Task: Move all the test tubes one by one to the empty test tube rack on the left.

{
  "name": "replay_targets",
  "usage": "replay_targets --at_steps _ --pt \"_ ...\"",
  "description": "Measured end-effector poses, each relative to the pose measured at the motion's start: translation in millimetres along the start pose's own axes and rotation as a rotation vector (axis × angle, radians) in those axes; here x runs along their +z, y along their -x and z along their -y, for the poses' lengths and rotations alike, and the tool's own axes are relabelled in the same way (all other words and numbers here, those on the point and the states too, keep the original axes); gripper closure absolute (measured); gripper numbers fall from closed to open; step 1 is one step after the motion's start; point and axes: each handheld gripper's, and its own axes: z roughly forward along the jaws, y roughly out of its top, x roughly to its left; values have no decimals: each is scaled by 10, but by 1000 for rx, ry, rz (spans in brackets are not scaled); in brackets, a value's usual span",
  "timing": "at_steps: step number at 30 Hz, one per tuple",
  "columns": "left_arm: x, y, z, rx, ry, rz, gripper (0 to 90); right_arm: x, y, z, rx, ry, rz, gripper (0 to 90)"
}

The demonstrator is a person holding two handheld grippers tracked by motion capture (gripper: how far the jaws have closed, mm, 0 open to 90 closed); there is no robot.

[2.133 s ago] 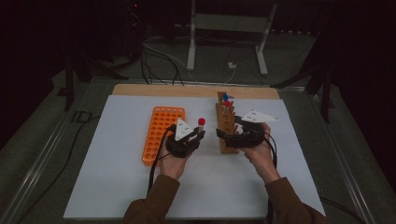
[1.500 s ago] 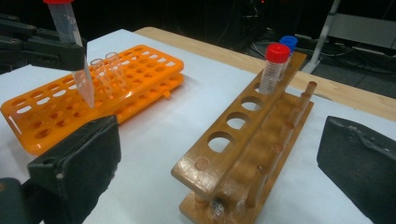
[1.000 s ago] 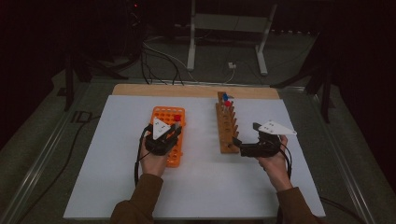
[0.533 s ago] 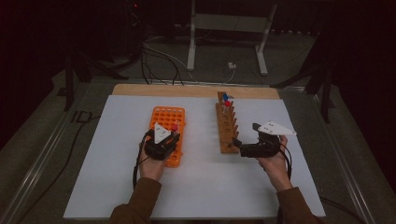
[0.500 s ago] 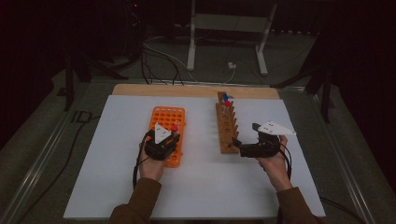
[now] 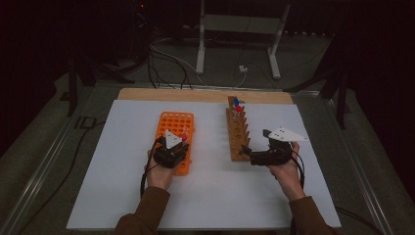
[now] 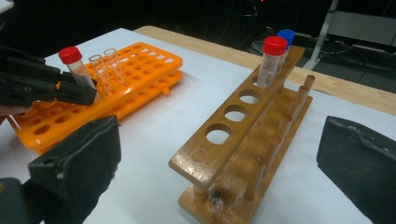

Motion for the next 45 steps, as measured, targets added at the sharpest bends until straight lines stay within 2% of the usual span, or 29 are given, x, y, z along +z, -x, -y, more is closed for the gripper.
replay_targets --at_steps 2,8,10,13,17,20,24,28,32,37,42,45 --pt "0 -2 4 -4 -1 6 721 0 -1 -2 -1 1 0 1" --pt "-43 -14 28 -31 13 0 553 -12 12 -6 2 4 0 1" --pt "-85 -22 28 -46 28 5 494 -17 16 -10 4 7 1 1" --pt "-176 -50 19 -78 73 39 394 -20 24 -22 9 6 6 1" --pt "-298 -57 9 -77 117 51 279 -18 32 -63 16 9 11 1" --pt "-380 -66 21 -73 140 63 234 -15 31 -116 15 8 6 1" --pt "-486 -101 55 -99 165 73 161 -6 19 -197 11 1 3 1" --pt "-561 -158 87 -111 175 69 110 15 22 -269 2 4 4 1" --pt "-627 -191 110 -101 182 36 12 45 38 -319 8 13 1 1" --pt "-680 -229 115 -114 212 18 2 83 72 -384 18 20 6 1" --pt "-705 -248 142 -109 212 -3 2 129 97 -442 9 17 20 1" --pt "-723 -275 147 -127 226 -3 2 175 115 -480 9 22 24 1"
